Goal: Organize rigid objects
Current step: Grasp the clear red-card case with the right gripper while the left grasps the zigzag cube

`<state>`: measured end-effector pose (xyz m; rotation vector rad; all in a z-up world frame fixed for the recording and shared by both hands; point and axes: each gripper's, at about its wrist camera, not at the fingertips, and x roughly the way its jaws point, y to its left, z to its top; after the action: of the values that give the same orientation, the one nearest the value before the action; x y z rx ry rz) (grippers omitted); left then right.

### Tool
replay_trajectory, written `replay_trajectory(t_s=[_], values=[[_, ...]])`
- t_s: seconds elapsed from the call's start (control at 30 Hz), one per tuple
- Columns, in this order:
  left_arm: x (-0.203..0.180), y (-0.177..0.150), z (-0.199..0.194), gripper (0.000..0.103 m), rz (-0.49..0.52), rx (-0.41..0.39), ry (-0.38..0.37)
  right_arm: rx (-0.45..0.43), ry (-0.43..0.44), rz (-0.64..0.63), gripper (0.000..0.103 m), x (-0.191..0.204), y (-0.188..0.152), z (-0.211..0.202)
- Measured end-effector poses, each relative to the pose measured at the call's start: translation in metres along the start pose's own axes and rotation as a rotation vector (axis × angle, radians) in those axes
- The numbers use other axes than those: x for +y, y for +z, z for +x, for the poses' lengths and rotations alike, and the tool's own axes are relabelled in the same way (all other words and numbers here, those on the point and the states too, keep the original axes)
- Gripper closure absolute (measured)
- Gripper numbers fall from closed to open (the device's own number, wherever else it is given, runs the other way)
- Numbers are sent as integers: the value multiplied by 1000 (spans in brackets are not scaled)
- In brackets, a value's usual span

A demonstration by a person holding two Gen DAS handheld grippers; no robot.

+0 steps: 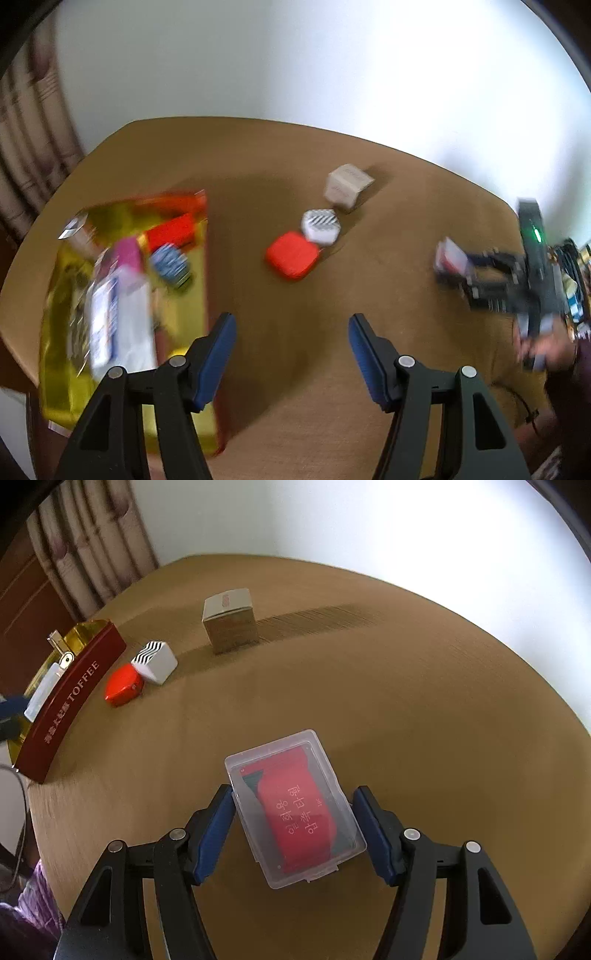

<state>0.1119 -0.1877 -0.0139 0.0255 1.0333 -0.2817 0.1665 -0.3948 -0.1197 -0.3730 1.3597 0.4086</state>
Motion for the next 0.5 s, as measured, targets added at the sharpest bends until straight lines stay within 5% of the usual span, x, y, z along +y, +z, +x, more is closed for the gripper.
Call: replay_trajectory(t_s=[0.23, 0.5], values=[[-24, 47, 57, 38, 42, 116, -69, -46, -30, 103, 40, -16, -38, -13], [-27, 85, 100, 38, 38, 144, -23, -70, -23, 98, 40, -6, -43, -3]])
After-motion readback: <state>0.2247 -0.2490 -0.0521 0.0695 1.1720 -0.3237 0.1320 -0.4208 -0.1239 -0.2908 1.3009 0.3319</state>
